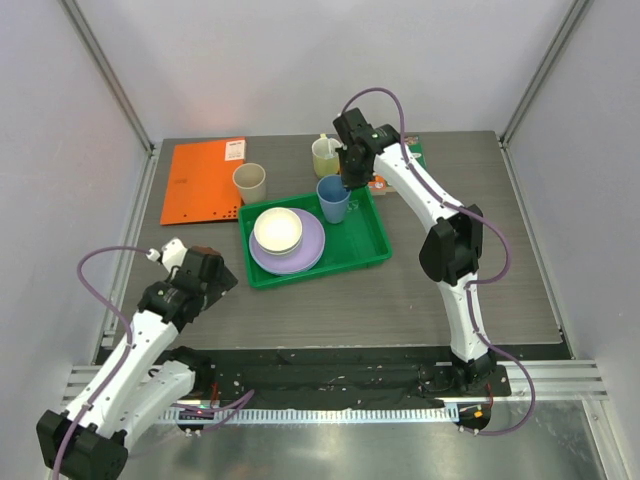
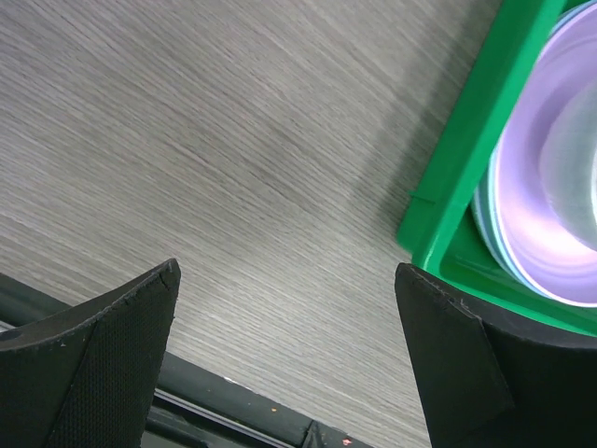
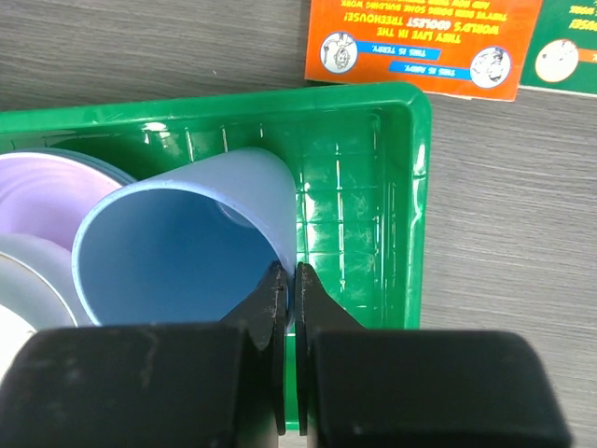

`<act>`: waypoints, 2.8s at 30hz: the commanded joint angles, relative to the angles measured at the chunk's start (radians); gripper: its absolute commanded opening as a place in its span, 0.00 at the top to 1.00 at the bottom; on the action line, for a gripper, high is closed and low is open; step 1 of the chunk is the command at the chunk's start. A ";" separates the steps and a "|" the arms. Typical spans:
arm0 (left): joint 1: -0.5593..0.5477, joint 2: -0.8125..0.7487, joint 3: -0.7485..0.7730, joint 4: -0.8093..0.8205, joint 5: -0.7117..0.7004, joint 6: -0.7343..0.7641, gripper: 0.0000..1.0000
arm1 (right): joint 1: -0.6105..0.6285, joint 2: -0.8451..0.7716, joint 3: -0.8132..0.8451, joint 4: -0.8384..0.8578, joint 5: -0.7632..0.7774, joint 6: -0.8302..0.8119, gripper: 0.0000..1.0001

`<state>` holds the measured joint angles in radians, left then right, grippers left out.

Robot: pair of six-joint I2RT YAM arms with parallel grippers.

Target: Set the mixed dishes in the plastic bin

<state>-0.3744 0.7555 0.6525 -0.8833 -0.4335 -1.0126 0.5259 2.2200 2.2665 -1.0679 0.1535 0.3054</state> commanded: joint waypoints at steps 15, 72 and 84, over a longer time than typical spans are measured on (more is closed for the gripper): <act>0.009 0.073 0.119 0.020 -0.025 0.019 0.00 | 0.000 -0.023 -0.048 0.111 -0.089 -0.006 0.51; 0.223 1.334 1.286 0.182 0.345 0.218 0.97 | -0.199 -0.841 -0.907 0.240 -0.278 0.098 0.16; 0.201 1.153 1.441 0.081 0.283 0.386 1.00 | -0.222 -0.879 -0.927 0.270 -0.287 0.119 0.17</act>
<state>-0.1581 2.0666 2.0010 -0.7757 -0.1032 -0.7483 0.3122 1.3998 1.3403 -0.8474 -0.1131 0.4046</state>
